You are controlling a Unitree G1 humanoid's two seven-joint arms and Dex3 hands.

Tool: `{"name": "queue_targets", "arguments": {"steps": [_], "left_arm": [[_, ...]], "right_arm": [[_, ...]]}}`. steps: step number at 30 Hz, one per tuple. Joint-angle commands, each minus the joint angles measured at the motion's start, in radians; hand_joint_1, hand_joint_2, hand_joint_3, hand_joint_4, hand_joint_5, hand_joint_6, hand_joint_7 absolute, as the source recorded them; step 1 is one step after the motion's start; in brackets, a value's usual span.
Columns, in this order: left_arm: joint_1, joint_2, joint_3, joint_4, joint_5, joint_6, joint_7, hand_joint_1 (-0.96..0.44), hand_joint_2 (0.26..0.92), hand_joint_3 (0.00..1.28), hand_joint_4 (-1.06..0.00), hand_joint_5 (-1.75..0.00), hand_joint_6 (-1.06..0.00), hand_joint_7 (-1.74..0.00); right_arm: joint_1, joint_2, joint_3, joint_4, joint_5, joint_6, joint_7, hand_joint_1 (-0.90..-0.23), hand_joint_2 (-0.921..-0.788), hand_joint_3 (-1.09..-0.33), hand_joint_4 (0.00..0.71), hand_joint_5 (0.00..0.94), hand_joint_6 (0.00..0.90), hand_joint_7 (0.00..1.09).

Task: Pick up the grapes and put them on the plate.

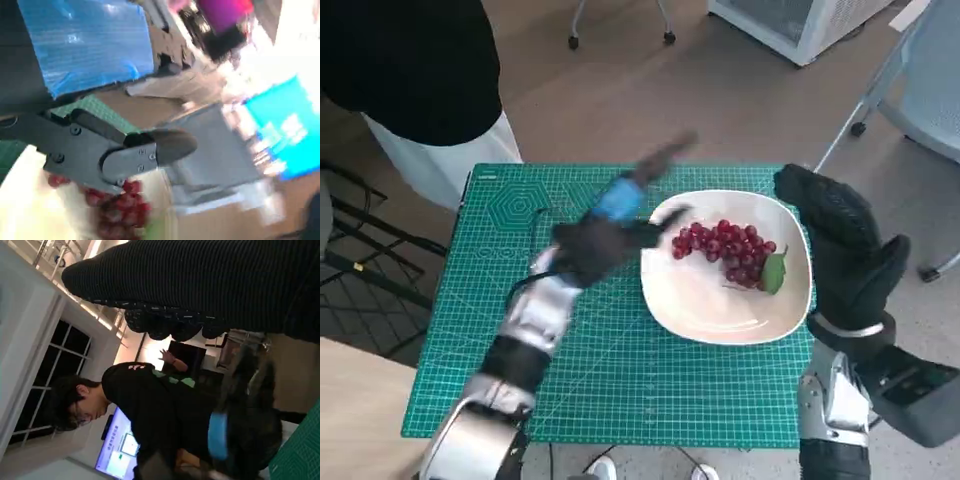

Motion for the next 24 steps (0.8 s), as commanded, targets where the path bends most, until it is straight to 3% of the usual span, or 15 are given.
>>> {"name": "queue_targets", "arguments": {"steps": [1,9,15,24], "left_arm": [[0.09,-0.02,0.088,-0.073,-0.172,-0.042,-0.108,-0.67,0.921,0.58,-0.11,-0.01,-0.19,0.0],[0.175,-0.01,0.163,-0.082,-0.288,-0.187,-0.227,-0.67,0.921,0.56,-0.07,0.0,-0.13,0.0],[0.218,-0.032,0.216,-0.088,-0.382,-0.248,-0.298,-0.69,0.921,0.55,-0.09,-0.01,-0.13,-0.01],[0.251,-0.049,0.249,-0.046,-0.412,-0.344,-0.341,-0.65,0.921,0.5,-0.13,-0.02,-0.18,-0.03]], "right_arm": [[0.017,0.003,0.004,0.003,0.006,0.013,-0.001,-0.439,-0.921,-0.532,0.334,0.0,0.109,0.44],[0.014,0.007,0.01,0.011,0.007,0.011,0.003,-0.444,-0.921,-0.531,0.333,0.0,0.11,0.45],[0.017,0.013,0.018,0.014,0.002,0.005,0.004,-0.446,-0.921,-0.53,0.333,0.0,0.108,0.45],[0.02,0.015,0.027,0.025,0.006,-0.003,0.014,-0.457,-0.921,-0.525,0.333,0.0,0.098,0.45]]}}
